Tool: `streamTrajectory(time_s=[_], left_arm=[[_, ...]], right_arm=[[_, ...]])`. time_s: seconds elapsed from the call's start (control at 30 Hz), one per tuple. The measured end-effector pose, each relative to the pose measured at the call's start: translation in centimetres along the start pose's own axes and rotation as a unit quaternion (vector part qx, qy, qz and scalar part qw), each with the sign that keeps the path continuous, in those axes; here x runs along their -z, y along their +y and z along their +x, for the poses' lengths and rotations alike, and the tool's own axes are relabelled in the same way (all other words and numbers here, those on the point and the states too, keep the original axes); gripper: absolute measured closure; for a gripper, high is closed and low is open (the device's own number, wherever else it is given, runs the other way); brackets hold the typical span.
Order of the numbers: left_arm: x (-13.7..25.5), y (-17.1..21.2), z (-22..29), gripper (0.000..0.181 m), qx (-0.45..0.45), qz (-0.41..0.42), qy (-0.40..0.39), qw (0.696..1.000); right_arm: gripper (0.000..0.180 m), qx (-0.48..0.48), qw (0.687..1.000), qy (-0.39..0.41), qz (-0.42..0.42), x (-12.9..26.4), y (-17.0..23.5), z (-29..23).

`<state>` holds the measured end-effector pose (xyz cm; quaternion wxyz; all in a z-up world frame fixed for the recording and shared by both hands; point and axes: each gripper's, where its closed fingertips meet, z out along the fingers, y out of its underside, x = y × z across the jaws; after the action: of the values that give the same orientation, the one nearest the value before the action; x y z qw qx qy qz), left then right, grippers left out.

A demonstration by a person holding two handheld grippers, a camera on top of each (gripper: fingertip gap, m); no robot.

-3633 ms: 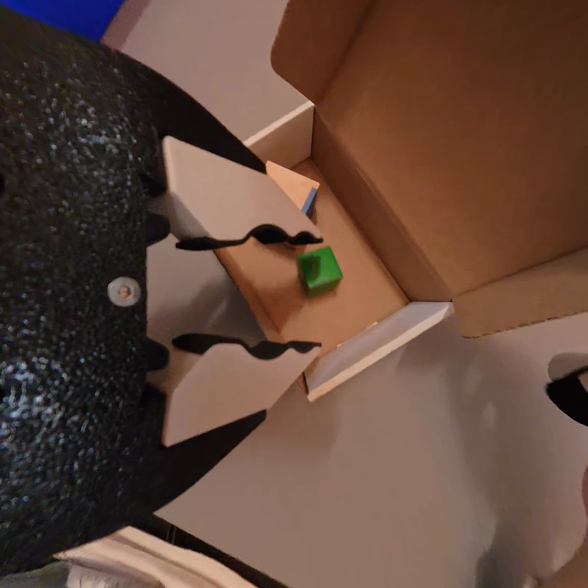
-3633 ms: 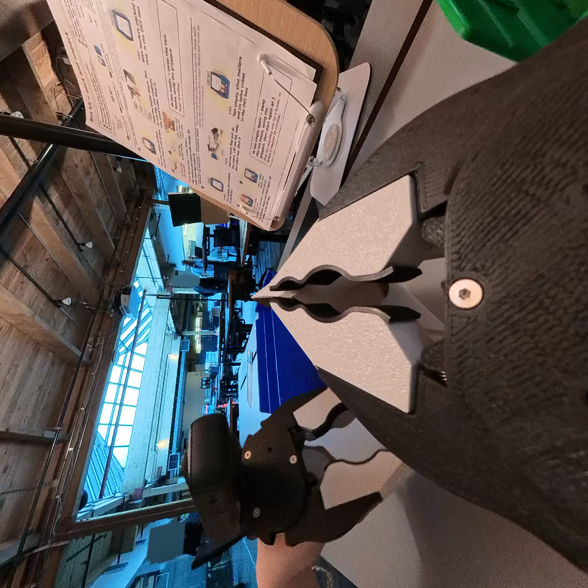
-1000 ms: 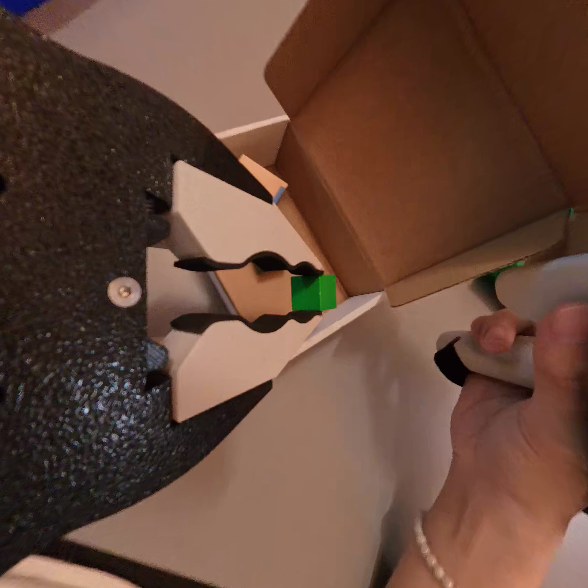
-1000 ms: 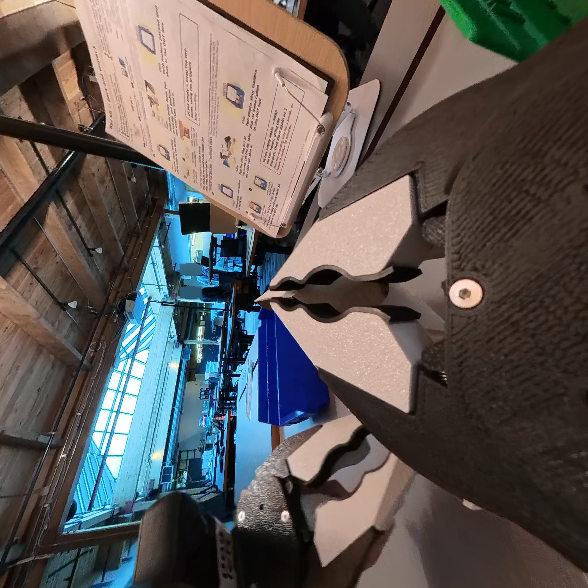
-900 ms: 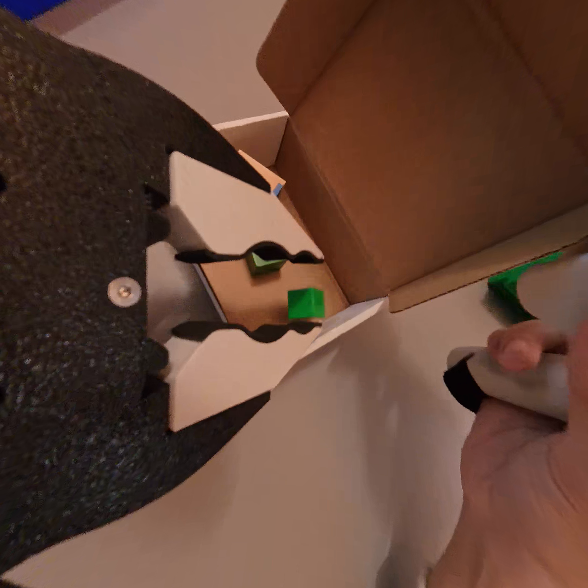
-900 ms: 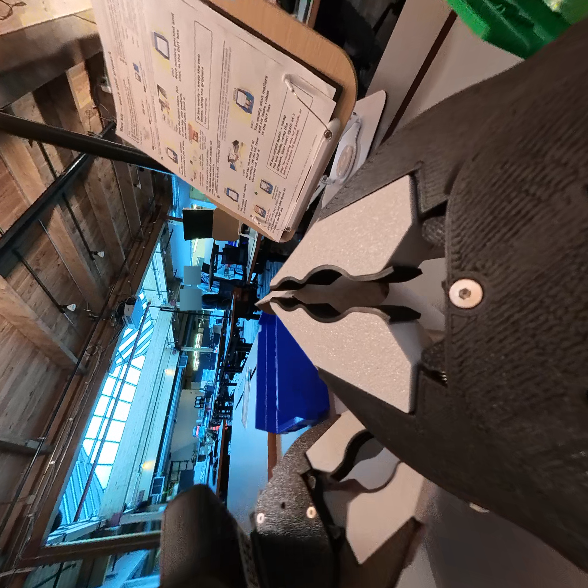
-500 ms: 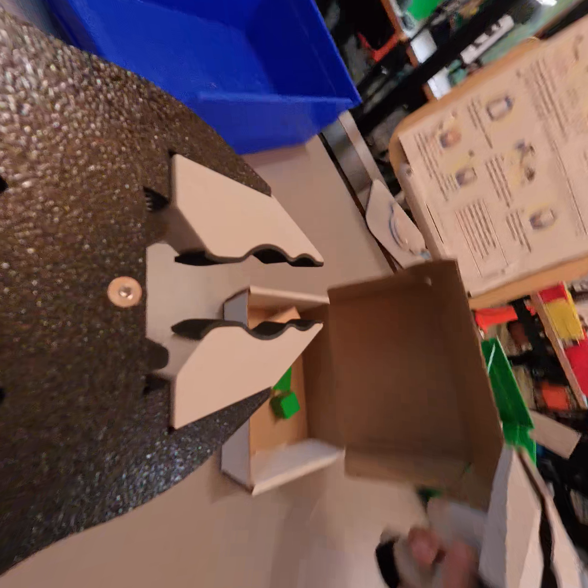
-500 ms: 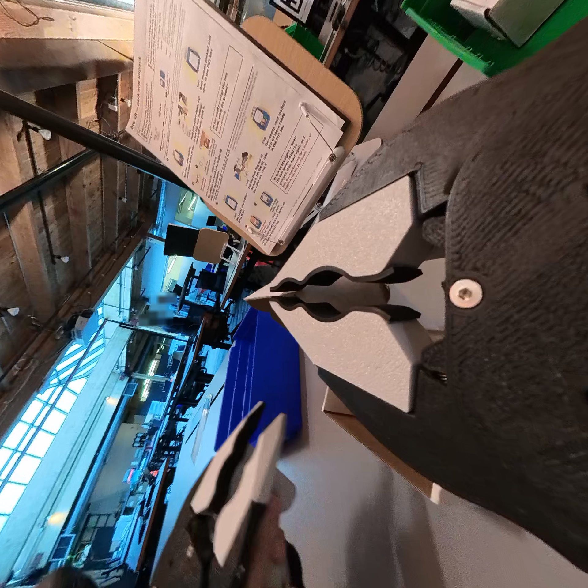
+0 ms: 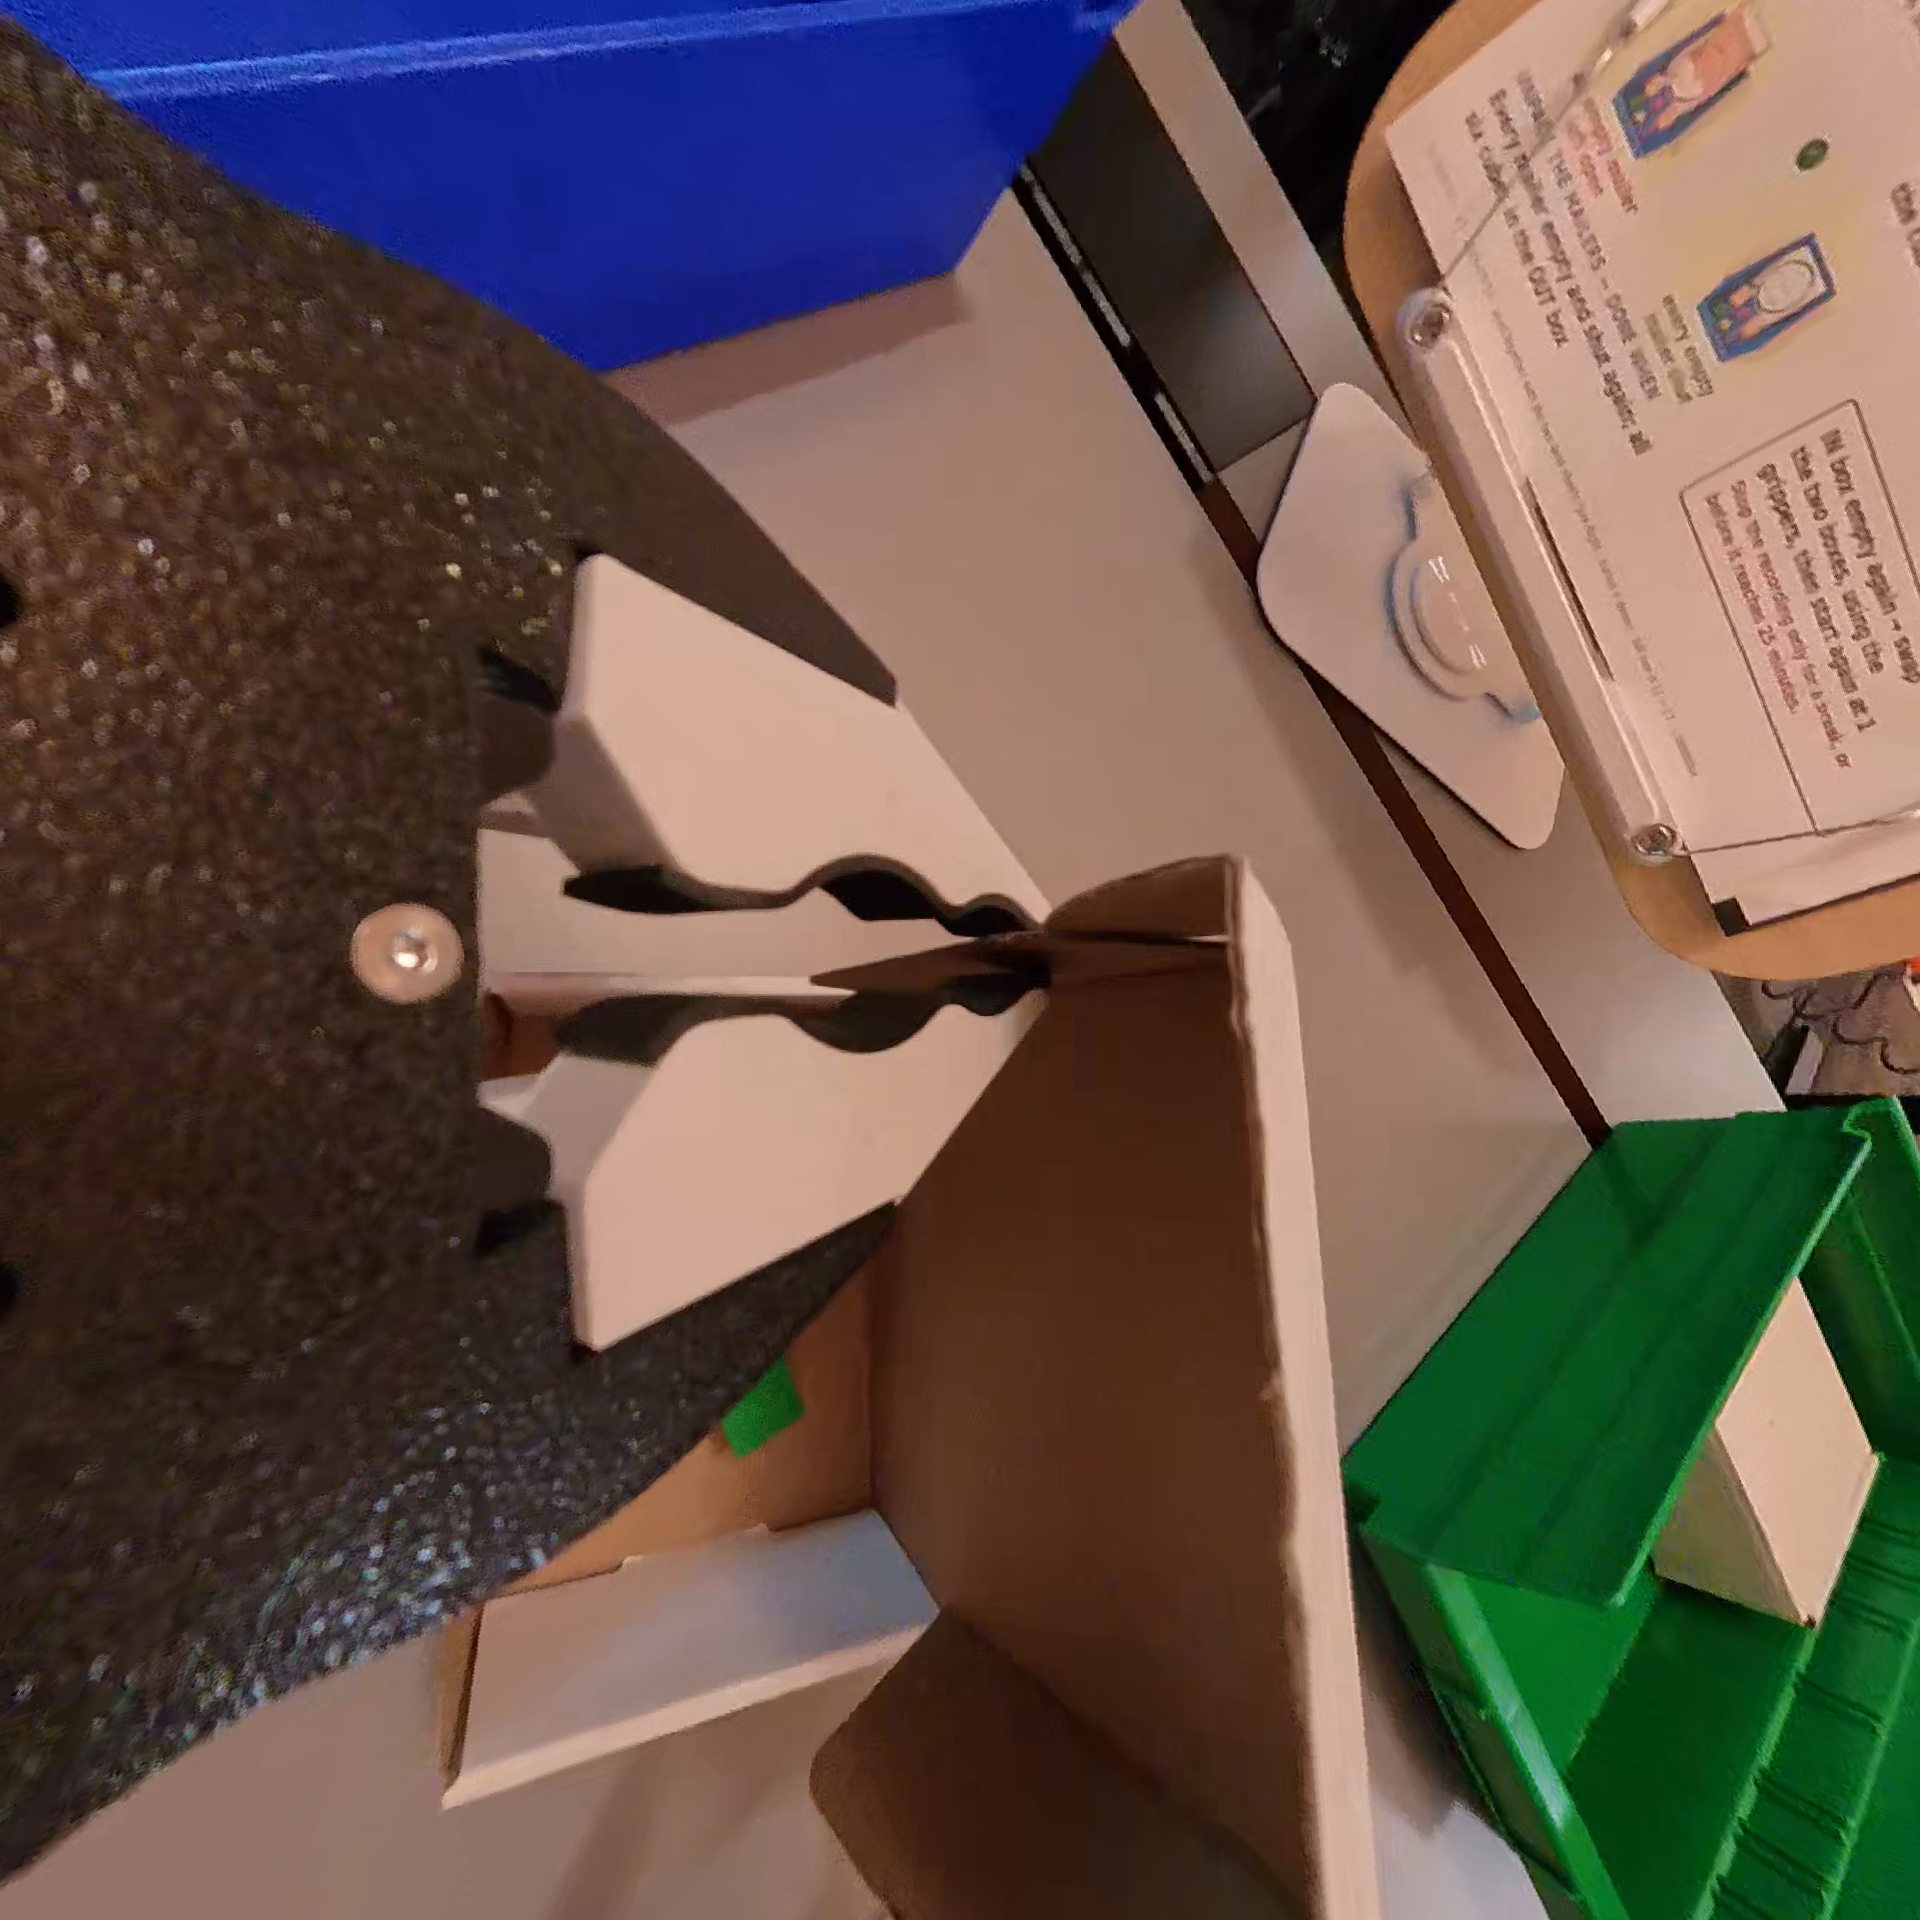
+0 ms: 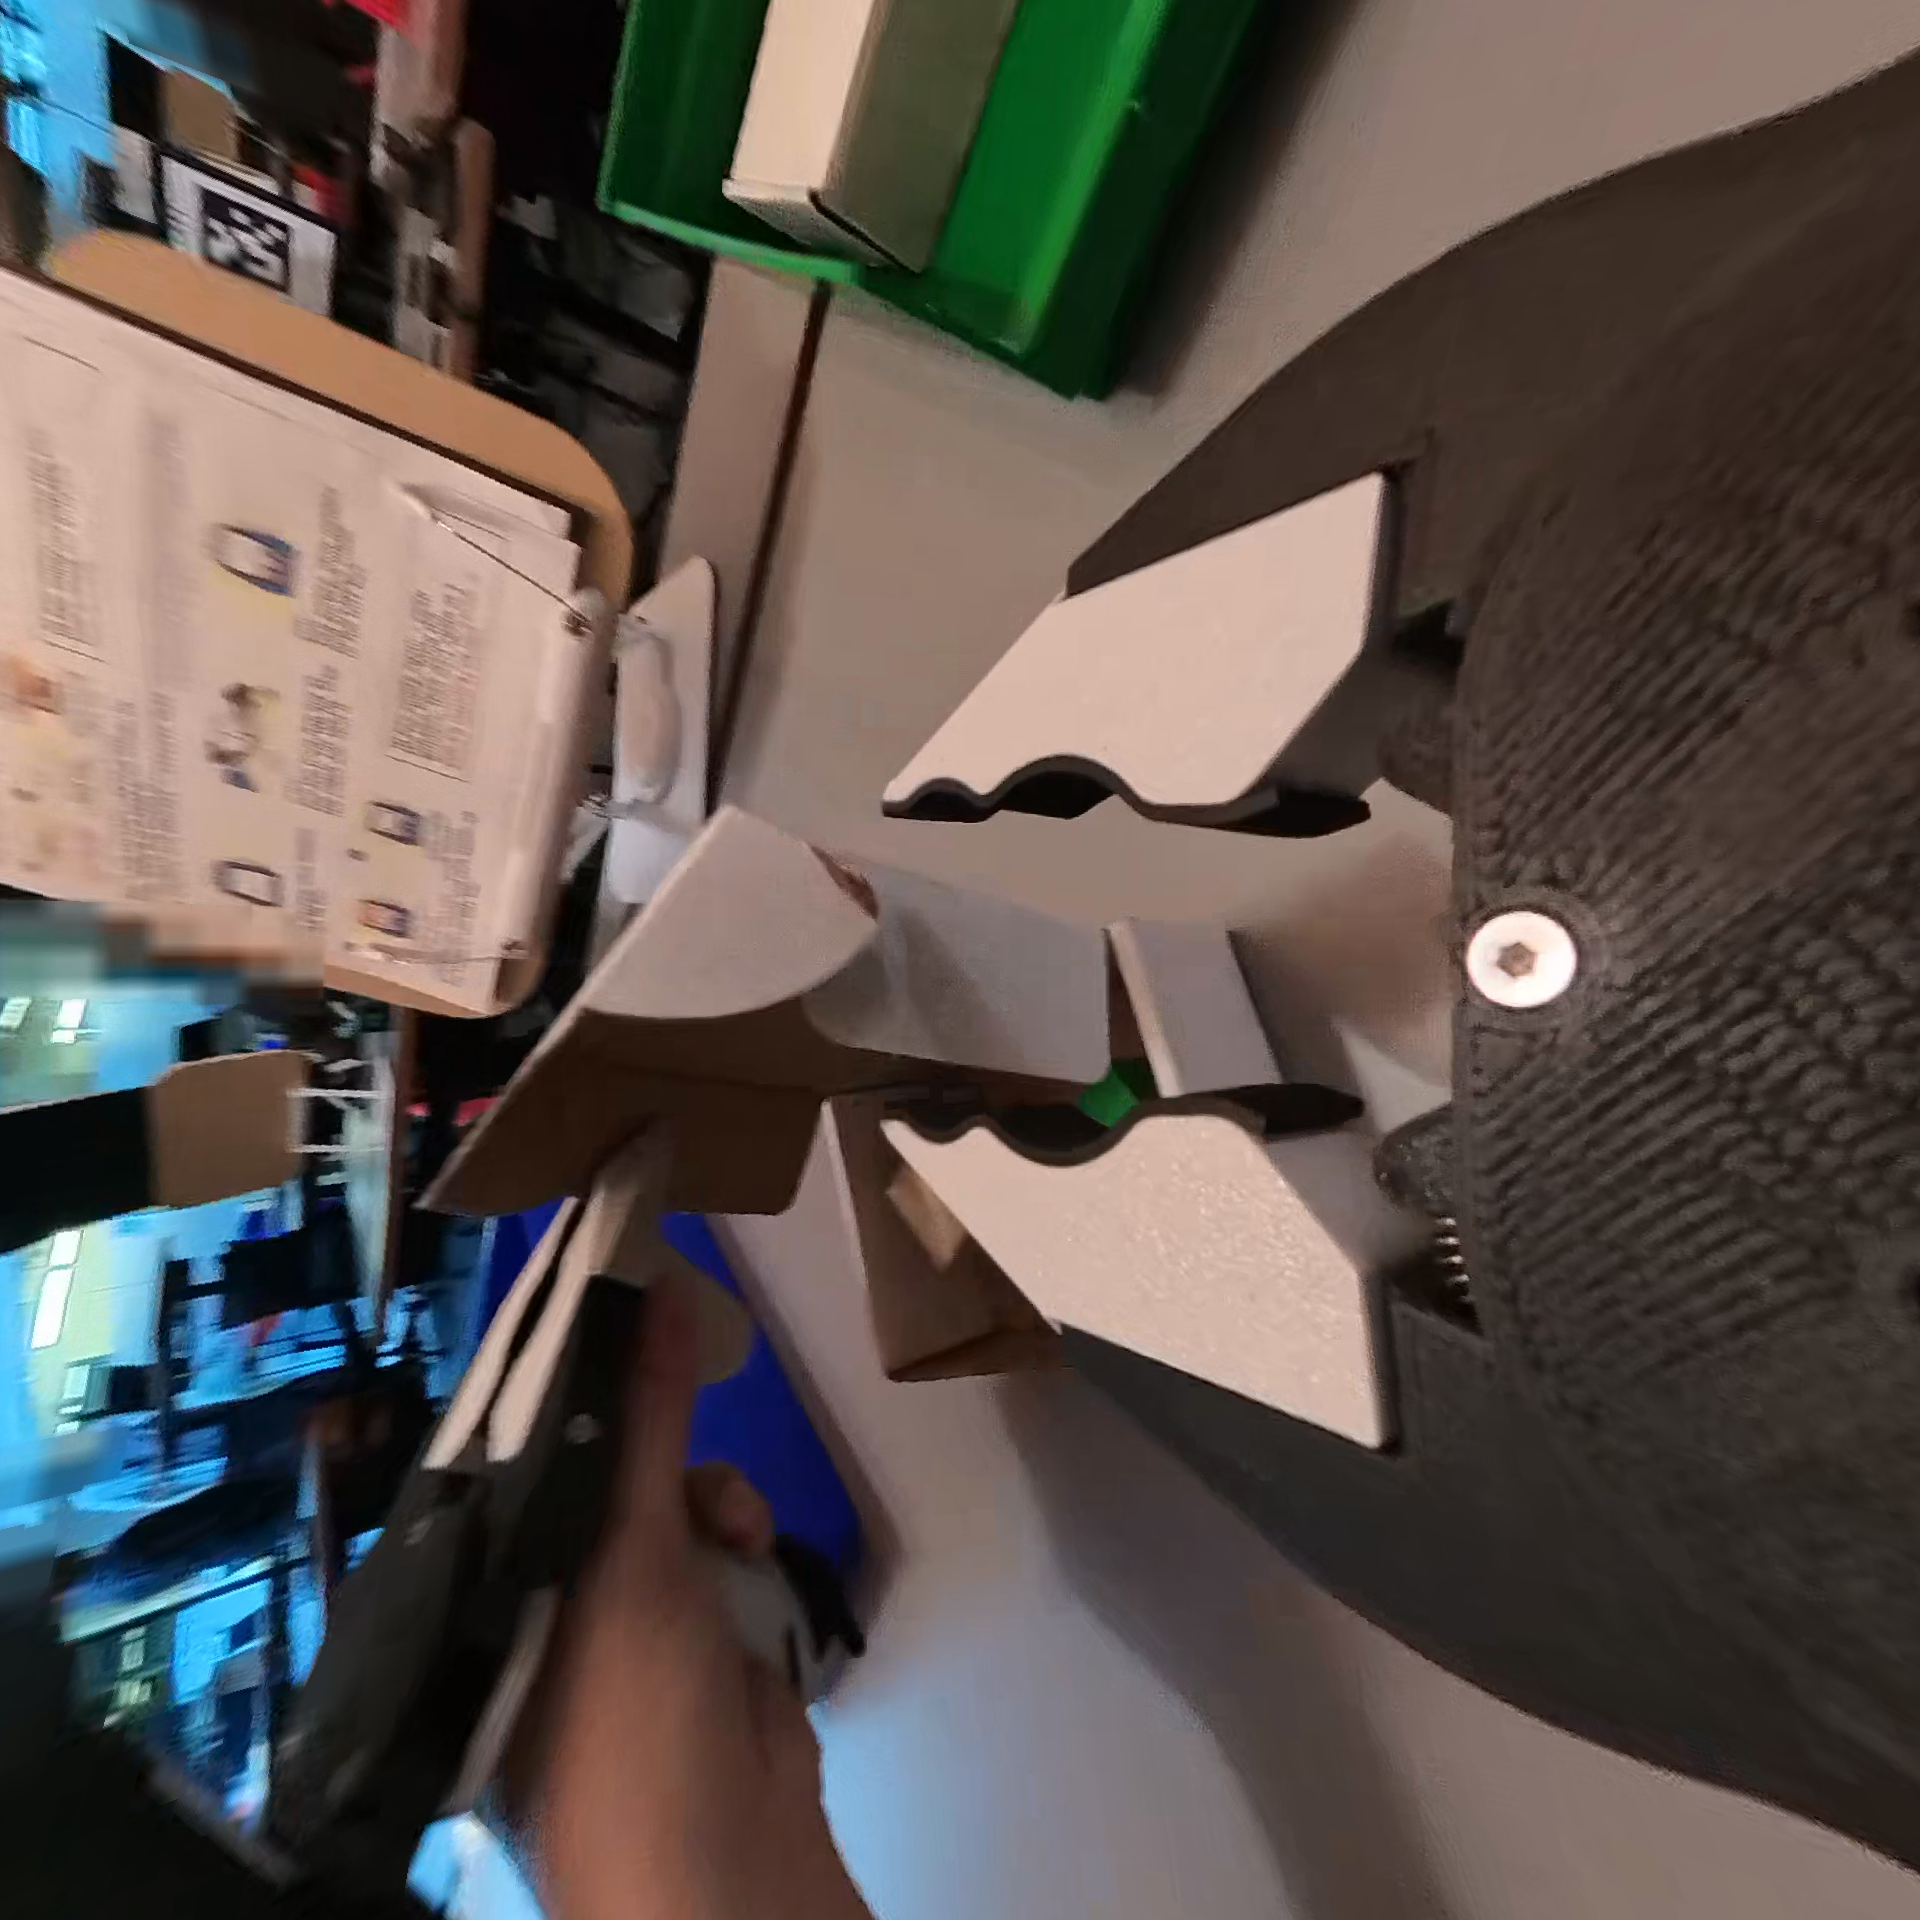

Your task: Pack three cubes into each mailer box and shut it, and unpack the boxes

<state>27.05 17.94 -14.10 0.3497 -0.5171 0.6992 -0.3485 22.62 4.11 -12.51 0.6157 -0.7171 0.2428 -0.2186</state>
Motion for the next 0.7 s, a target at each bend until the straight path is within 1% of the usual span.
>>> streamTrajectory(time_s=[0.07, 0.1, 0.13, 0.17, 0.2, 0.33, 0.4, 0.5, 0.57, 0.7], left_arm=[[0.6, 0.5, 0.1, 0.179, 0.014, 0.005, -0.009, 1.000], [0.9, 0.8, 0.1, 0.179, 0.023, 0.012, -0.012, 1.000], [1.3, 1.0, 0.1, 0.181, 0.032, 0.023, -0.017, 0.999], [1.7, 1.1, 0.0, 0.181, 0.043, 0.035, -0.022, 0.998], [2.2, 1.3, -0.1, 0.181, 0.055, 0.048, -0.030, 0.997], [4.1, 1.5, -0.5, 0.181, 0.078, 0.107, -0.084, 0.988], [4.5, 2.1, 0.0, 0.181, 0.084, 0.122, -0.106, 0.983], [5.2, 3.2, 0.9, 0.180, 0.065, 0.135, -0.153, 0.977], [5.6, 3.5, 1.7, 0.178, 0.071, 0.144, -0.167, 0.973], [5.8, 3.8, 3.0, 0.173, 0.101, 0.154, -0.182, 0.966]], right_arm=[[0.129, 0.002, 1.000, -0.007, -0.024, -0.3, 1.2, -0.6], [0.134, 0.001, 1.000, -0.009, -0.026, -0.5, 1.4, -0.7], [0.141, 0.002, 1.000, -0.006, -0.016, -0.7, 1.3, -0.7], [0.153, 0.005, 1.000, -0.004, -0.005, -0.9, 0.9, -0.5], [0.160, 0.011, 1.000, 0.002, 0.005, -1.1, 0.5, -0.4], [0.174, 0.087, 0.993, 0.071, 0.029, -2.6, -1.2, 1.7], [0.174, 0.083, 0.993, 0.080, 0.036, -3.2, -1.4, 2.0], [0.173, 0.062, 0.994, 0.079, 0.032, -3.4, -0.3, 1.5], [0.173, 0.066, 0.994, 0.084, 0.030, -3.1, 0.6, 1.3], [0.173, 0.037, 0.995, 0.081, 0.049, -2.2, 1.2, 0.7]])
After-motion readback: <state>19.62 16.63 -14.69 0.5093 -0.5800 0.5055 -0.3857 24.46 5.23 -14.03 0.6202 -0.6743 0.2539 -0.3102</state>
